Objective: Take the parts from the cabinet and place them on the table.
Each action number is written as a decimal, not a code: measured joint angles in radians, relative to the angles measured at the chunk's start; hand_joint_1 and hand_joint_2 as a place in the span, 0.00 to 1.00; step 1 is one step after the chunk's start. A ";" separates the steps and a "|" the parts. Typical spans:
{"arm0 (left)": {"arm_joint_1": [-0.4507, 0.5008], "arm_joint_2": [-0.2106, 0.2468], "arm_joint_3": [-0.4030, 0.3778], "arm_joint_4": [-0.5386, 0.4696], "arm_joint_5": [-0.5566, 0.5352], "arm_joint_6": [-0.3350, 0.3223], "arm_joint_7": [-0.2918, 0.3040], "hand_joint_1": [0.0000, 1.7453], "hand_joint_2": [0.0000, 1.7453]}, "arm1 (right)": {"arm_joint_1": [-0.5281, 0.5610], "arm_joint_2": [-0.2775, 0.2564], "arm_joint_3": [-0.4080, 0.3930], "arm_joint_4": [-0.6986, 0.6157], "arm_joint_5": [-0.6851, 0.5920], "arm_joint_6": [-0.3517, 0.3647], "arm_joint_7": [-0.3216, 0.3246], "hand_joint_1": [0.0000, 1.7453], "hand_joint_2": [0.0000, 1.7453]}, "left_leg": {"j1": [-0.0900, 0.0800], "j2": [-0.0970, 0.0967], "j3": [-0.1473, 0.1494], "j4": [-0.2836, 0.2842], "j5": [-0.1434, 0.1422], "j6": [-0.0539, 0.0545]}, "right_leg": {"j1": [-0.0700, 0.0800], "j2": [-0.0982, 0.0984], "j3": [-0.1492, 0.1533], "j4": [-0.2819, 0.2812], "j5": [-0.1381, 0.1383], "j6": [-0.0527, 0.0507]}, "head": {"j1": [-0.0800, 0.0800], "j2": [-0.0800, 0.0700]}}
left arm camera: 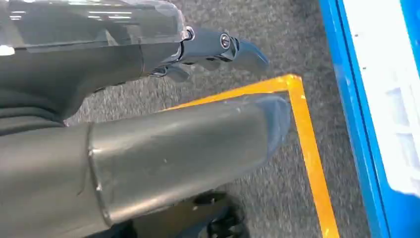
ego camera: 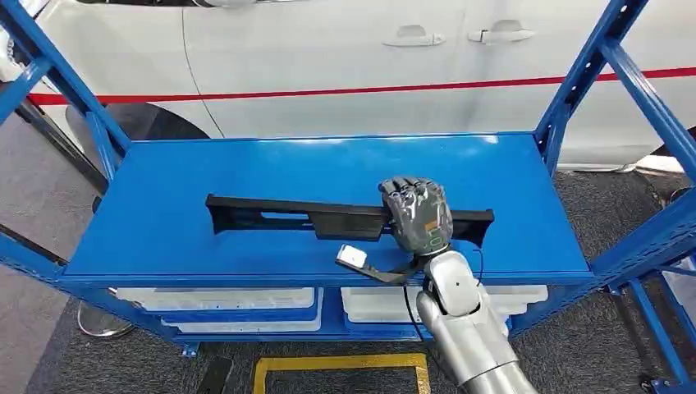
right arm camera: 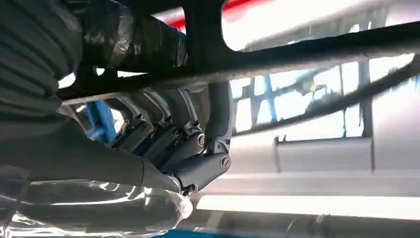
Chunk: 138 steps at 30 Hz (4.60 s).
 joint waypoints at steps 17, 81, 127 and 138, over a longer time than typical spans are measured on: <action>-0.005 -0.002 0.015 0.000 0.000 0.081 -0.024 0.00 0.00 | 0.025 0.158 -0.342 -0.305 -0.432 0.001 -0.492 1.00 1.00 | -0.007 -0.001 0.092 -0.194 0.056 0.046 | 0.002 -0.002 -0.010 0.010 0.006 0.033 | 0.001 0.000; -0.038 -0.030 -0.035 0.000 -0.144 0.056 -0.096 0.00 1.00 | 0.176 0.173 -0.027 -0.435 -0.558 0.002 -0.553 0.00 1.00 | -0.013 0.000 0.081 -0.183 0.054 0.029 | 0.001 0.003 0.005 0.014 -0.021 0.028 | 0.000 0.000; -0.057 -0.010 -0.024 0.000 -0.101 0.052 -0.095 0.00 1.00 | 0.134 0.182 0.001 -0.435 -0.557 0.003 -0.535 0.00 1.00 | -0.016 -0.002 0.074 -0.188 0.061 0.028 | 0.001 0.004 0.002 0.003 -0.011 0.013 | 0.000 0.000; -0.050 -0.024 -0.030 0.000 -0.096 0.052 -0.100 0.00 1.00 | 0.139 0.178 0.001 -0.420 -0.553 0.003 -0.533 0.00 1.00 | -0.004 0.000 0.091 -0.207 0.069 0.044 | -0.007 -0.001 -0.057 0.123 -0.026 0.046 | 0.001 0.000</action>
